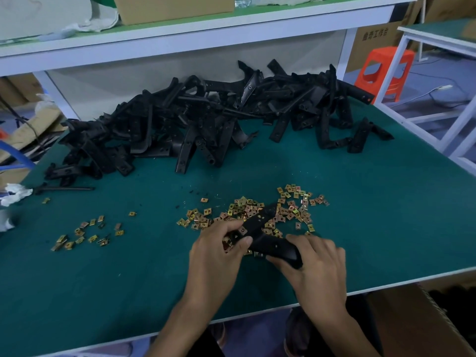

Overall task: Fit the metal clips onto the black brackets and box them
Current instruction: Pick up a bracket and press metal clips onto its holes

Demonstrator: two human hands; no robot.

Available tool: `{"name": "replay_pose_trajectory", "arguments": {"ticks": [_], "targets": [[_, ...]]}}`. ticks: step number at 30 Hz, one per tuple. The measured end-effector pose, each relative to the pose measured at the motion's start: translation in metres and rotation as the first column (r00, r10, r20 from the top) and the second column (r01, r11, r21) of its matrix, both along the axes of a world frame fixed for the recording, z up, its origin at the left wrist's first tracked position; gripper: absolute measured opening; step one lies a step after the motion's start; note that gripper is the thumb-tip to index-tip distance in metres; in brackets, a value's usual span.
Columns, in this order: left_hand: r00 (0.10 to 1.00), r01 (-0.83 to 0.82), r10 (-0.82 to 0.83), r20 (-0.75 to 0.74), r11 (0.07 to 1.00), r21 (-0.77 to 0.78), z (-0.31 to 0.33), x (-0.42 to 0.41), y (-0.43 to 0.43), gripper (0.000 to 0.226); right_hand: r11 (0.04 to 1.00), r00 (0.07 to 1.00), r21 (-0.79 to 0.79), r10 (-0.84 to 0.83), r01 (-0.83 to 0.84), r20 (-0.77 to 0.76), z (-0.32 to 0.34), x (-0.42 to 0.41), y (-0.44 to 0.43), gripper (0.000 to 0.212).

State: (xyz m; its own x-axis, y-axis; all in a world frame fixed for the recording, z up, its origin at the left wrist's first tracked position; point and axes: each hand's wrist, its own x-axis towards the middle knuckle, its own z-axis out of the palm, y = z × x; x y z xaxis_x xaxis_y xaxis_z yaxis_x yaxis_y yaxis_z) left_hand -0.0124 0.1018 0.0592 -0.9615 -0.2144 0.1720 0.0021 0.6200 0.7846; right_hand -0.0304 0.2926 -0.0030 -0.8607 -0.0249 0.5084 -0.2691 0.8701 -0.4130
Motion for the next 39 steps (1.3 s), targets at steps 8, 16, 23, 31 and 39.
{"name": "replay_pose_trajectory", "arguments": {"ticks": [8,16,23,31,39], "targets": [[0.999,0.010,0.001,0.033,0.937,-0.350,0.009,-0.072,-0.064,0.022,1.000,1.000,-0.024,-0.004,0.004,0.005,-0.003,-0.003,-0.001,0.050],[0.976,0.125,-0.016,0.215,0.854,-0.505,-0.010,-0.112,-0.094,0.009,0.999,1.000,-0.042,-0.009,0.008,-0.009,-0.006,-0.003,-0.001,0.051],[0.984,0.083,-0.077,0.161,0.996,-0.029,0.009,-0.098,-0.083,0.013,0.999,1.000,-0.038,-0.003,0.002,-0.028,-0.008,-0.004,-0.001,0.049],[0.979,0.100,-0.179,0.102,0.845,0.525,0.040,-0.074,-0.053,0.012,0.999,0.999,-0.033,0.011,-0.012,-0.040,-0.007,-0.004,-0.001,0.048],[0.948,0.218,-0.295,0.118,0.874,0.433,0.040,-0.069,-0.035,0.021,1.000,1.000,-0.009,0.010,-0.010,-0.027,-0.005,-0.003,-0.001,0.046]]}}
